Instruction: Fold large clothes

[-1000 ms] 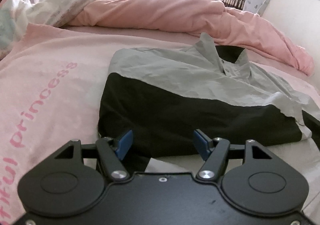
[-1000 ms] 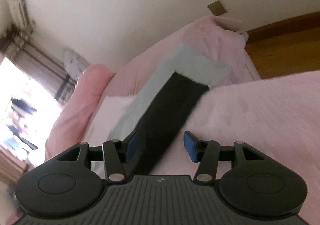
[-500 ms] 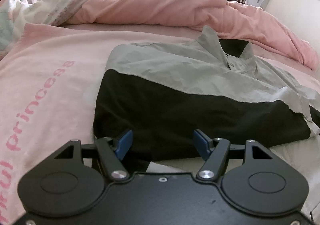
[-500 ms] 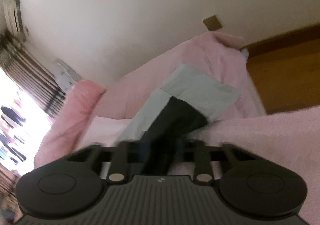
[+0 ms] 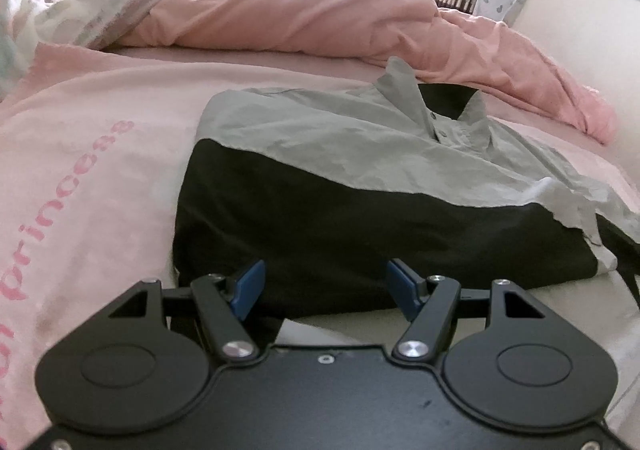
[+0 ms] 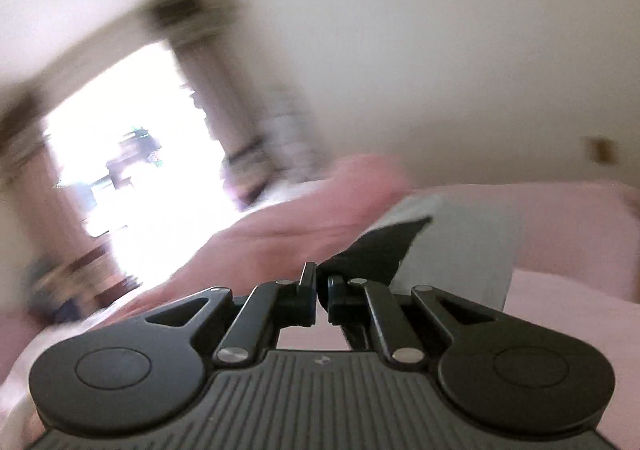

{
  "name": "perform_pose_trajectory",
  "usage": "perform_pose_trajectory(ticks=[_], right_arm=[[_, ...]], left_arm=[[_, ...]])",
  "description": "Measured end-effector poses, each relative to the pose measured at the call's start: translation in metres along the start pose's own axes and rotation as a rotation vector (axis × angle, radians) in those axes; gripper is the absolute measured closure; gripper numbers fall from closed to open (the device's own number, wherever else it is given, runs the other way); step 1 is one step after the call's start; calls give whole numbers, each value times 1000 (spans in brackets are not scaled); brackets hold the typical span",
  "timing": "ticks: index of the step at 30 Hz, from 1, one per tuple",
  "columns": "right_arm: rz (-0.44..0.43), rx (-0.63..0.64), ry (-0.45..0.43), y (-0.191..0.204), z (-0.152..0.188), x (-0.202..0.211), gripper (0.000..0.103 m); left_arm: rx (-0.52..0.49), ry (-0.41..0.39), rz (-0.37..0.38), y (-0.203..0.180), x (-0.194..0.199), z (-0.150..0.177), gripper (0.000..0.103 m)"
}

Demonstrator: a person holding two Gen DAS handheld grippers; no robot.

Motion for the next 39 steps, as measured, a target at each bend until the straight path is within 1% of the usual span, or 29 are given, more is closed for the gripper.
perform_pose_trajectory(ticks=[2, 4, 5, 6, 8, 9, 10, 11, 12, 13, 16, 18, 20, 22, 24, 25, 27, 28, 30, 32, 34, 35, 37, 39], right_arm=[[-123, 89, 18, 68, 16, 10, 95], [-266, 175, 53, 141, 46, 24, 94], [-345, 205, 80, 178, 68, 34, 86], [-416, 231, 110, 207, 88, 43, 80], [-544, 348, 193, 263, 141, 61, 38], [-583, 436, 243, 287, 173, 69, 34], [-591, 529, 277, 302, 204, 76, 36], [-579, 596, 295, 307, 225, 79, 41], [-559, 664, 310, 309, 245, 81, 41], [-546, 681, 324, 307, 254, 83, 41], [-525, 610, 458, 278, 265, 77, 41], [-473, 541, 491, 250, 257, 69, 41], [-401, 485, 483, 216, 236, 59, 40], [-331, 389, 471, 183, 216, 52, 40], [-283, 305, 475, 156, 201, 41, 39], [-277, 259, 494, 144, 198, 37, 39], [-341, 177, 550, 146, 201, 33, 39], [-365, 160, 560, 153, 205, 32, 39], [-362, 191, 551, 170, 216, 28, 39], [-386, 244, 545, 194, 231, 26, 39], [-407, 273, 563, 214, 247, 25, 39], [-420, 282, 578, 223, 256, 24, 41], [-469, 291, 623, 242, 273, 30, 42], [-546, 305, 660, 257, 283, 50, 42]], left_arm=[[3, -5, 16, -2, 2, 1, 35], [3, -18, 28, -3, 5, 1, 35], [5, -22, 35, -4, 6, 0, 35], [9, -26, 43, -4, 7, 0, 35], [23, -28, 56, -3, 9, -1, 35], [27, -28, 61, -3, 10, -2, 35], [27, -30, 65, -3, 12, -2, 35], [28, -34, 68, -3, 14, -3, 35], [30, -41, 73, -3, 17, -4, 35], [38, -48, 85, -2, 20, -4, 35], [66, -45, 127, -2, 19, -3, 35], [75, -34, 155, -7, 13, -2, 35], [88, -29, 180, -15, 6, -3, 35], [103, -23, 225, -31, 0, -4, 35], [69, -22, 260, -55, -4, -7, 35], [34, -23, 263, -68, -6, -7, 35], [-19, -28, 258, -86, -10, -9, 35], [-31, -26, 254, -91, -12, -10, 35], [-23, -19, 244, -91, -14, -10, 35], [6, -19, 222, -80, -11, -10, 35], [40, -20, 187, -62, -5, -9, 35], [57, -19, 172, -53, -3, -9, 35], [93, -21, 148, -36, 4, -10, 35], [130, -32, 134, -23, 11, -11, 35]])
Point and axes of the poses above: each gripper's, at about its wrist camera, not at the fingertips, and x roughly against the way its jaws point, y to its left, z to its underside, the point moved 9 cm from there along -x, roughly the way its jaws point, and after that the axes turned 7 degrees about z, right-handed, at the moved point
